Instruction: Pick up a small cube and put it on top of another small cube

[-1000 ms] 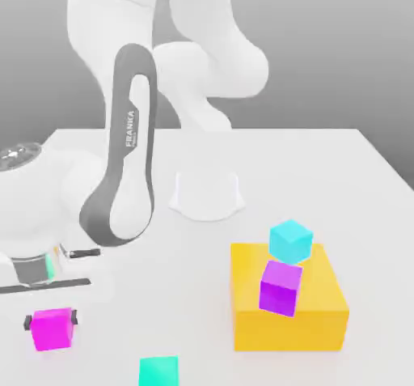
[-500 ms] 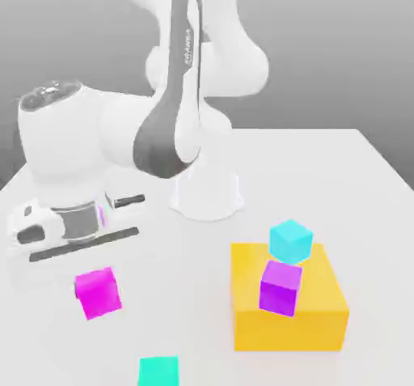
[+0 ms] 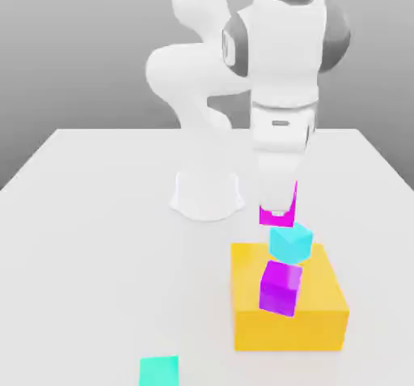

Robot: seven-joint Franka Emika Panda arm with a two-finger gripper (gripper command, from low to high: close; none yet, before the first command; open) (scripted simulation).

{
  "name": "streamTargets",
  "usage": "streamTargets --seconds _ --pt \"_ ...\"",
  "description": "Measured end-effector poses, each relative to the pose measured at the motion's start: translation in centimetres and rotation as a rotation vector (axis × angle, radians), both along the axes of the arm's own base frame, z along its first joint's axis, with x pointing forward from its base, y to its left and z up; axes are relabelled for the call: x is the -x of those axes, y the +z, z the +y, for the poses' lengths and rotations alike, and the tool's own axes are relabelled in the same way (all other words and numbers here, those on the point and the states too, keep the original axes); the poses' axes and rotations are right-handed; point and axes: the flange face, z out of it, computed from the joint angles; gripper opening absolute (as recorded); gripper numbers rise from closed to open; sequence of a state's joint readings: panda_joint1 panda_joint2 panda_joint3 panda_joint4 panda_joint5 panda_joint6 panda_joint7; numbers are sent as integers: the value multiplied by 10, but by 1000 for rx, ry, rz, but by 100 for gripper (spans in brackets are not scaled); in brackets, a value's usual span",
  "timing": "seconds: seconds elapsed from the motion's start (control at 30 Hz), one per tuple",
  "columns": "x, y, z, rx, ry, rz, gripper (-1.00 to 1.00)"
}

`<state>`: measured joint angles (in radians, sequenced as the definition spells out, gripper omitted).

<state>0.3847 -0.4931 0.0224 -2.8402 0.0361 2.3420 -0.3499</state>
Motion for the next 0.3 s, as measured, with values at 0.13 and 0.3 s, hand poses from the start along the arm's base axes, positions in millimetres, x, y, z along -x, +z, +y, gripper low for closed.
streamTargets --seconds 0.13,0.3 --pt "7 -35 8 11 45 -8 -100" --pt "9 -55 8 12 46 -8 100"
